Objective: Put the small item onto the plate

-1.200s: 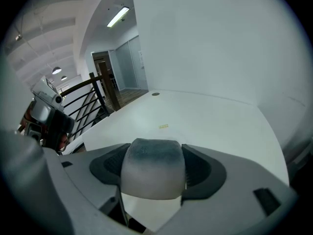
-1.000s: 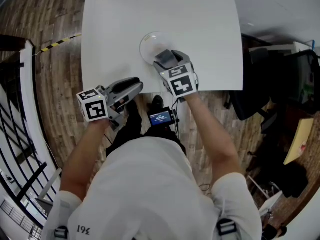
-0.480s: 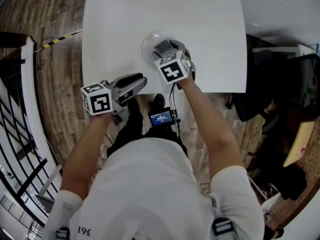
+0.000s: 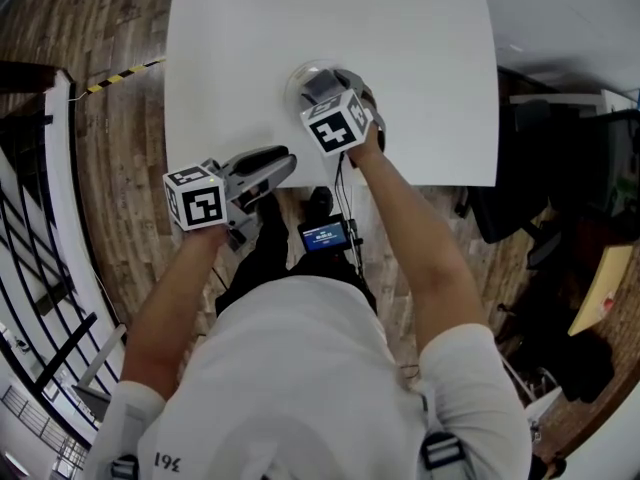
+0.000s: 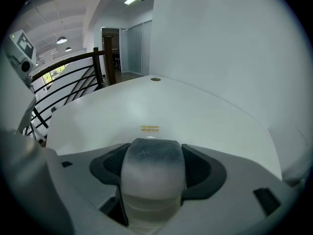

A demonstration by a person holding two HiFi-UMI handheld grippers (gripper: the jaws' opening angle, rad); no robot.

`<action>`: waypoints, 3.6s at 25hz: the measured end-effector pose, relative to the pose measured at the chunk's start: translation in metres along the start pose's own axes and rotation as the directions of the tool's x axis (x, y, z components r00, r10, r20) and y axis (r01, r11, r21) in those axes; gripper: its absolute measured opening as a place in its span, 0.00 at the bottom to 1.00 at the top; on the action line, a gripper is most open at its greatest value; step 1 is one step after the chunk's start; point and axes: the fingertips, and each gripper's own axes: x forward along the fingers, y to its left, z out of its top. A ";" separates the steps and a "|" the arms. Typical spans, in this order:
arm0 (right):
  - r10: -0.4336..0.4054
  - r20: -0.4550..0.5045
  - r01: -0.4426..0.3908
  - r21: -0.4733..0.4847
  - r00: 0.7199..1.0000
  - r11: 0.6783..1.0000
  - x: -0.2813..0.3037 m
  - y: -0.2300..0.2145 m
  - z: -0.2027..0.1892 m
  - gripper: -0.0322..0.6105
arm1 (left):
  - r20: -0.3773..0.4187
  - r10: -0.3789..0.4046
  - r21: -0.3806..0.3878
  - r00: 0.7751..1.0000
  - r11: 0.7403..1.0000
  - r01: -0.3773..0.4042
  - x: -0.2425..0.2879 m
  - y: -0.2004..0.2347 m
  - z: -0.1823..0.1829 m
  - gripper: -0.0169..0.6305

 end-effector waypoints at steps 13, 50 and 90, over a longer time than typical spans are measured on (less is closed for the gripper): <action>0.019 0.024 -0.020 0.051 1.000 0.998 0.004 0.002 0.000 0.54 | -0.004 0.003 -0.007 1.000 1.000 -0.003 0.001 0.001 -0.003 0.21; 0.028 0.026 -0.031 0.132 0.999 0.991 0.006 -0.007 0.001 0.54 | 0.027 0.013 -0.015 1.000 1.000 -0.013 -0.003 0.002 -0.001 0.21; -0.069 0.381 -0.002 0.182 0.922 0.983 -0.221 0.023 0.032 0.05 | 0.209 -0.252 0.145 0.945 0.964 0.225 -0.053 -0.144 0.017 0.10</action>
